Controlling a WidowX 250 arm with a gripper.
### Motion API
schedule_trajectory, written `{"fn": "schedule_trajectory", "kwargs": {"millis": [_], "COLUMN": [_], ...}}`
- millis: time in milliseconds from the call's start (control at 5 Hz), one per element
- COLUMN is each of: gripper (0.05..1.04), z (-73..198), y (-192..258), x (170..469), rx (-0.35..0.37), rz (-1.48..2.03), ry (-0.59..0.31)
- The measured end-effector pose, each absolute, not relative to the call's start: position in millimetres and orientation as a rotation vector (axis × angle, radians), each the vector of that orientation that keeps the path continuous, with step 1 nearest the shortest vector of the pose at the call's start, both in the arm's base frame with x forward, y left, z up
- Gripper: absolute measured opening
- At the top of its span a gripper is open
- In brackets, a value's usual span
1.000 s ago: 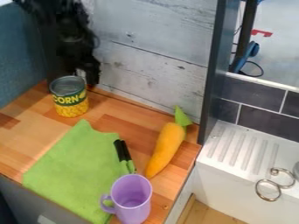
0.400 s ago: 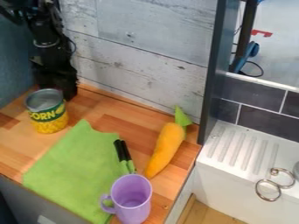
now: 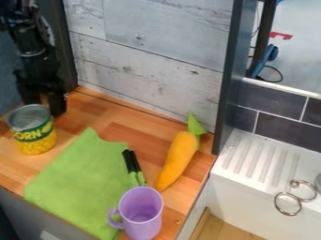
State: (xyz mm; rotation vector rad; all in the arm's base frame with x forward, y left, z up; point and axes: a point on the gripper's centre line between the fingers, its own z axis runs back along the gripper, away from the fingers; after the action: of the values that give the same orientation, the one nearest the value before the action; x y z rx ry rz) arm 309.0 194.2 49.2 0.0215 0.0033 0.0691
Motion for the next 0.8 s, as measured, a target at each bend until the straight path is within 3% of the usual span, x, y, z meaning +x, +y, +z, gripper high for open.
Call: {"fn": "schedule_trajectory", "kwargs": {"millis": [400,800], "gripper": [1.0,1.0], "z": [31.9,55.0], "y": [189.9,182.3], "x": [272.9,285.3], "rx": [-0.027,-0.012], "rz": [0.118,0.078], "ry": [0.138,0.106]}}
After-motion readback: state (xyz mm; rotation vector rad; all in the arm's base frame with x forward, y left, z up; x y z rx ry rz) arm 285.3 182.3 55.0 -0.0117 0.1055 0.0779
